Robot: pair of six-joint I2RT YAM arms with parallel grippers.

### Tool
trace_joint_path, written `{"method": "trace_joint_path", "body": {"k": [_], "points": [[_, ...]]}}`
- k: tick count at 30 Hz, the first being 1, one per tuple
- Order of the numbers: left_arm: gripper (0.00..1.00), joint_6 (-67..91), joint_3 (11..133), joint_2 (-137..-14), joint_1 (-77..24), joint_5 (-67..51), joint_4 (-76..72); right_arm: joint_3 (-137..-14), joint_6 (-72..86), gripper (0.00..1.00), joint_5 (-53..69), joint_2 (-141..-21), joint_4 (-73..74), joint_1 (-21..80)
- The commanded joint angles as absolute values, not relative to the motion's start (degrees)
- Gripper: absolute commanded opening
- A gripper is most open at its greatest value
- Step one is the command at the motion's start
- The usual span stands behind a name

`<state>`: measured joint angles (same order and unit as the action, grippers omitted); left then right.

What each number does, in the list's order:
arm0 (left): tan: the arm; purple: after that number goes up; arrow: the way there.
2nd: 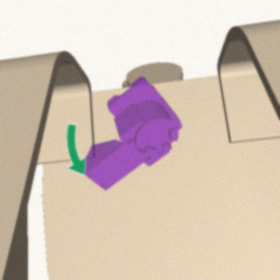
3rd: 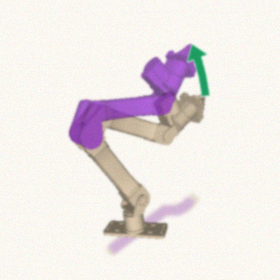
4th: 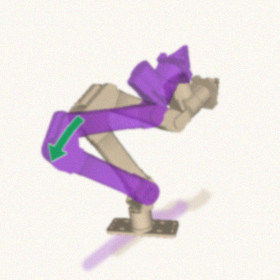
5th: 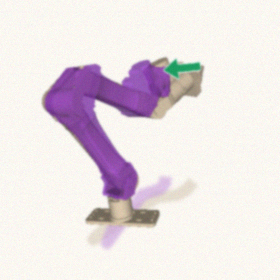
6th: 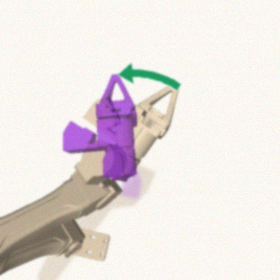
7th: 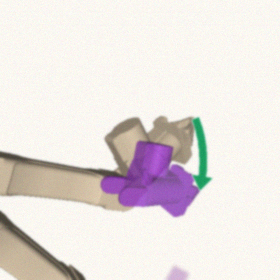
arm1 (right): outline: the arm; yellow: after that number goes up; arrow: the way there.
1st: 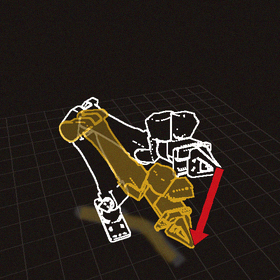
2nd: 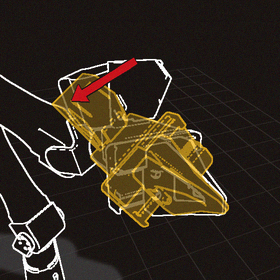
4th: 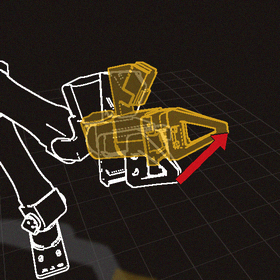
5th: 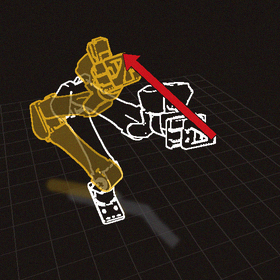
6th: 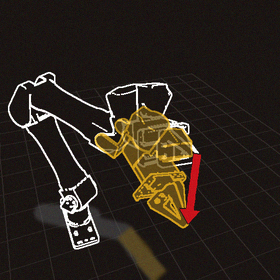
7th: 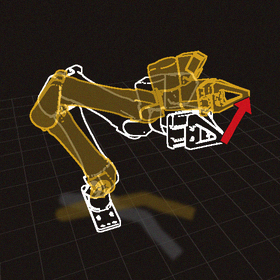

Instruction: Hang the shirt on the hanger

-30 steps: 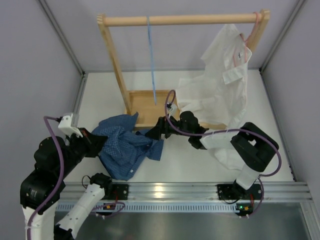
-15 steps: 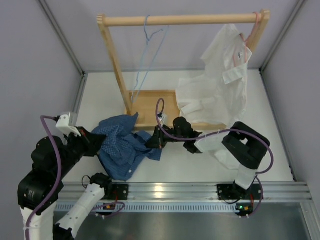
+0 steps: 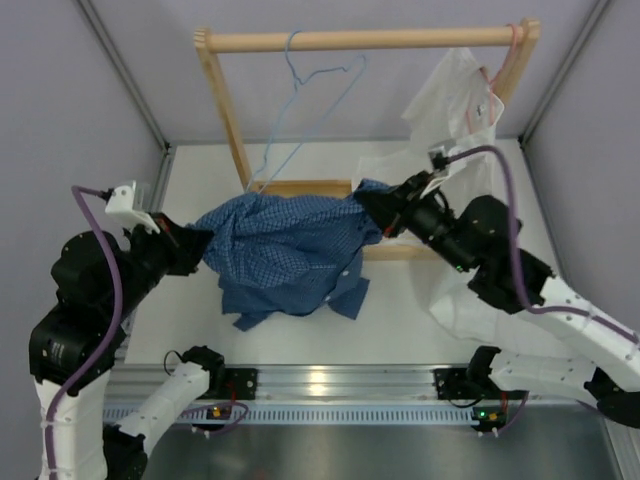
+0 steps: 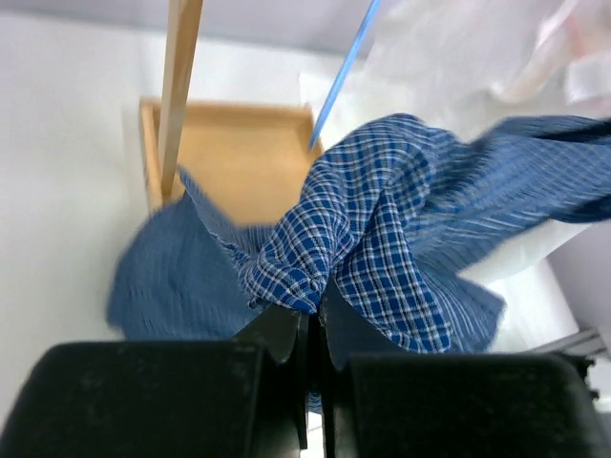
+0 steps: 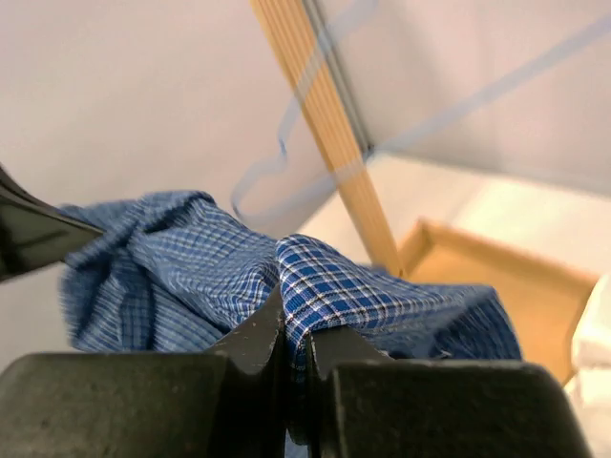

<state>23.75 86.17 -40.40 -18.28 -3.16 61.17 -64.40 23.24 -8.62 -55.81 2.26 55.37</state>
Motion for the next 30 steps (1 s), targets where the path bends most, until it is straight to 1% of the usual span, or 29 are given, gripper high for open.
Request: {"method": "trace_joint_path", "body": {"k": [1, 3, 4, 5, 7, 8, 9, 10, 11, 12, 13, 14, 15, 16, 17, 18, 19, 20, 21, 22, 23, 24, 27, 28, 30], "points": [[0.0, 21.97, 94.03, -45.61, -18.28, -3.42, 51.95, -81.26, 12.93, 0.0, -22.49, -56.07, 20.1, 61.23], [0.0, 23.19, 94.84, -47.45, -18.28, -2.56, 51.16, -89.6, 10.38, 0.0, -26.18, -60.1, 26.0, 64.67], [0.0, 24.07, 93.88, -47.46, -18.28, -1.07, 51.24, -90.78, 10.02, 0.0, -26.54, -61.25, 27.06, 67.99], [0.0, 24.95, 89.78, -47.2, -18.28, 4.43, 51.24, -91.14, 10.19, 0.0, -26.63, -63.43, 27.42, 69.77], [0.0, 28.11, 83.27, -44.84, -18.28, 10.43, 51.85, -87.65, 11.24, 0.0, -27.94, -64.94, 25.76, 74.87], [0.0, 29.43, 75.75, -43.78, -18.28, 17.16, 52.2, -85.02, 13.08, 0.0, -29.69, -65.82, 24.1, 76.45], [0.0, 32.58, 71.76, -41.25, -18.28, 20.62, 52.82, -79.25, 14.4, 0.0, -30.49, -66.09, 19.38, 78.64], [0.0, 34.09, 67.98, -39.92, -18.28, 23.61, 53.69, -76.58, 17.55, 0.0, -30.76, -66.62, 16.81, 79.18], [0.0, 35.23, 61.85, -38.08, -18.19, 28.34, 54.22, -72.12, 19.06, 0.0, -31.2, -68.19, 14.44, 79.71], [0.07, 37.33, 59.7, -37.36, -18.19, 29.87, 54.75, -70.42, 20.73, 0.0, -32.33, -69.42, 11.02, 80.5], [0.18, 37.96, 58.2, -37.01, -18.11, 30.49, 55.36, -69.44, 23.7, 0.0, -33.82, -70.83, 9.94, 81.03], [0.21, 38.49, 57.31, -36.48, -18.19, 30.67, 56.5, -68.74, 25.21, 0.0, -36.54, -74.32, 9.15, 81.47], [0.21, 39.28, 57.22, -36.04, -18.28, 30.41, 57.21, -67.77, 26.62, 0.0, -37.08, -76.18, 8.27, 82.0], [0.26, 38.76, 57.65, -35.6, -18.19, 29.89, 57.39, -67.5, 29.33, 0.0, -37.09, -77.94, 6.35, 82.18], [0.34, 38.67, 58.53, -35.07, -18.11, 29.8, 58.35, -67.24, 31.01, 0.0, -37.61, -81.79, 5.72, 82.26], [0.46, 38.5, 59.75, -34.11, -18.19, 30.32, 59.32, -67.32, 32.59, 0.04, -37.62, -83.65, 5.28, 82.61], [0.84, 38.32, 62.81, -33.49, -18.19, 30.58, 60.2, -67.59, 34.43, 0.09, -37.53, -85.32, 4.66, 82.79], [0.98, 37.89, 64.41, -32.44, -18.19, 30.67, 61.25, -68.11, 34.71, 0.5, -37.27, -87.86, 4.4, 83.14], [0.98, 36.66, 66.08, -31.91, -18.19, 30.59, 61.61, -68.64, 34.89, 0.74, -37.09, -88.76, 4.48, 83.41], [0.98, 35.87, 69.05, -31.47, -18.19, 30.06, 61.87, -68.9, 34.11, 0.9, -36.39, -89.12, 4.66, 83.58], [0.98, 34.9, 70.13, -31.12, -18.19, 29.36, 61.87, -69.43, 33.14, 0.99, -34.65, -88.77, 4.57, 83.58], [0.98, 33.33, 71.18, -31.29, -18.19, 28.75, 62.22, -69.69, 31.92, 0.99, -33.93, -88.07, 4.83, 83.5], [0.98, 30.16, 72.51, -32.34, -18.19, 21.39, 61.7, -69.17, 24.98, 0.99, -25.78, -83.33, 6.58, 82.45], [0.98, 29.54, 71.38, -32.87, -18.19, 14.48, 61.53, -68.3, 22.79, 1.0, -20.62, -80.01, 7.29, 81.83], [0.98, 29.18, 69.01, -33.75, -18.19, 8.12, 60.39, -63.13, 21.45, 1.0, -15.58, -75.78, 8.96, 79.2]]}}
